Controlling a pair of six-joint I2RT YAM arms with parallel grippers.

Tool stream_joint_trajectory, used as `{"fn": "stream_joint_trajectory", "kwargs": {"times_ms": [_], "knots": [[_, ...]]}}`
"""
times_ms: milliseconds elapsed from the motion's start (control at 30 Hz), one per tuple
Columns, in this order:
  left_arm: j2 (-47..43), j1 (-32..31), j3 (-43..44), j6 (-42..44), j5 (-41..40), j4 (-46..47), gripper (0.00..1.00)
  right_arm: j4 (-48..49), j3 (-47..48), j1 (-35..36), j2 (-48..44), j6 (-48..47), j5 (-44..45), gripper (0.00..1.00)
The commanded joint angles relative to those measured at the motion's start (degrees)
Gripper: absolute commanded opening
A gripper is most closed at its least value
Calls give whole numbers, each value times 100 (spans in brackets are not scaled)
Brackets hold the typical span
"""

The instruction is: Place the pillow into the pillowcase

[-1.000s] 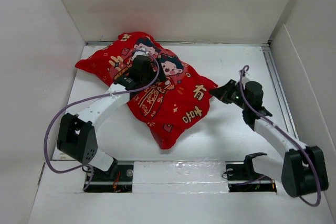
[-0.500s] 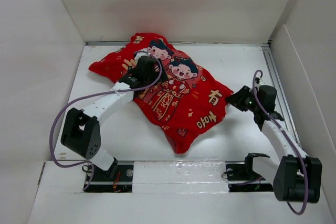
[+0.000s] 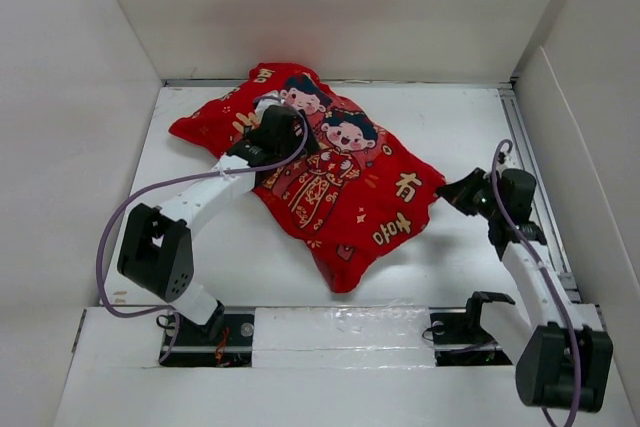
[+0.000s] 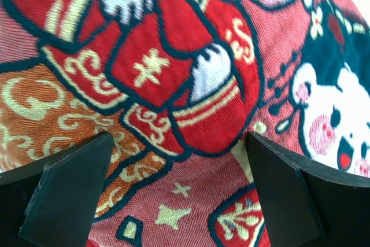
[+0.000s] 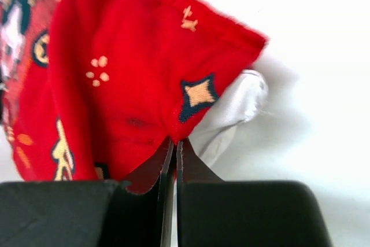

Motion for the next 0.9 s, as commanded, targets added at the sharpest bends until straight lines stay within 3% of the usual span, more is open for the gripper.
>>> {"fn": "stream_joint_trajectory", "kwargs": {"times_ms": [0,167,367,633,767,800,833,867], "knots": [[55,154,321,-272,-605,-341,99,-785,175,-167,-728,65,471,0],[108,155,735,-537,-1063,-545,99,-1701,445,-299,-1494,65,771,0],[537,155,1192,-669,-1213,-694,99,-1958,254,-727,-986,-40,718,0],[863,155,710,-721,-800,-62,99,-1887,-19,-1519,-1098,-339,525,2],[916,84,710,-721,-721,-8,99,-1888,-19,-1634,-898,-558,262,11],[968,84,710,-721,-721,-8,99,-1888,33,-1687,-897,-672,174,24],[969,84,710,-721,-721,-8,99,-1888,34,-1687,-845,-673,17,24],[969,84,710,-721,-721,-8,99,-1948,34,-1748,-844,-673,-37,31]]}}
